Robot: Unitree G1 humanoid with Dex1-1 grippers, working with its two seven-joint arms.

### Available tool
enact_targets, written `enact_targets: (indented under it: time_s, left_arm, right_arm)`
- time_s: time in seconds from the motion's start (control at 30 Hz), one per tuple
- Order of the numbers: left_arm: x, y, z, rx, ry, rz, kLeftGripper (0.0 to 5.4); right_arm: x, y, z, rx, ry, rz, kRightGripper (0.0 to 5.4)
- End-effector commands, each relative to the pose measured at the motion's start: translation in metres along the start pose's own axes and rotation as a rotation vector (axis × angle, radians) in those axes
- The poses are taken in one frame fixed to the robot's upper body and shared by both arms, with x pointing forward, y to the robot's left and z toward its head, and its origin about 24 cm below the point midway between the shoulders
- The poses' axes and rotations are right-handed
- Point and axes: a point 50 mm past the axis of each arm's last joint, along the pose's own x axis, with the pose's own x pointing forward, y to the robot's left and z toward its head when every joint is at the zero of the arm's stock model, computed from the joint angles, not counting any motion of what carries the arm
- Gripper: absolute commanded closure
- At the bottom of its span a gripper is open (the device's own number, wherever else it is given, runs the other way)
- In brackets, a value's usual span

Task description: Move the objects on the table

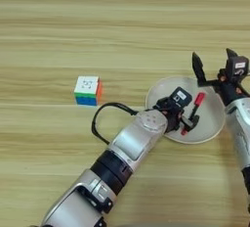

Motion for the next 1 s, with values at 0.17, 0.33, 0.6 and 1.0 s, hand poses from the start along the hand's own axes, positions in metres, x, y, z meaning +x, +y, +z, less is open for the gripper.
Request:
enact_targets:
  time_s: [0.17,0.33,0.6,1.0]
  left_arm:
    - [0.0041,-0.0212,-0.0195,-0.07,0.077,-0.035,1.97]
    - [0.0042,-0.0205,-0.0194,-0.073,0.074,-0.032,2.41]
    - [0.0045,-0.0194,-0.0191,-0.075,0.069,-0.029,3.16]
    - [0.0046,-0.018,-0.0187,-0.081,0.067,-0.027,4.3]
  right_arm:
    - [-0.0015,0.0,-0.0002,0.005,0.005,-0.004,0.0]
    - [-0.0012,0.0001,-0.0004,0.005,0.005,-0.004,0.0]
    - [-0.0008,0.0002,-0.0009,0.005,0.006,-0.006,0.0]
    - [-0.0002,0.0001,-0.0015,0.006,0.008,-0.008,0.0]
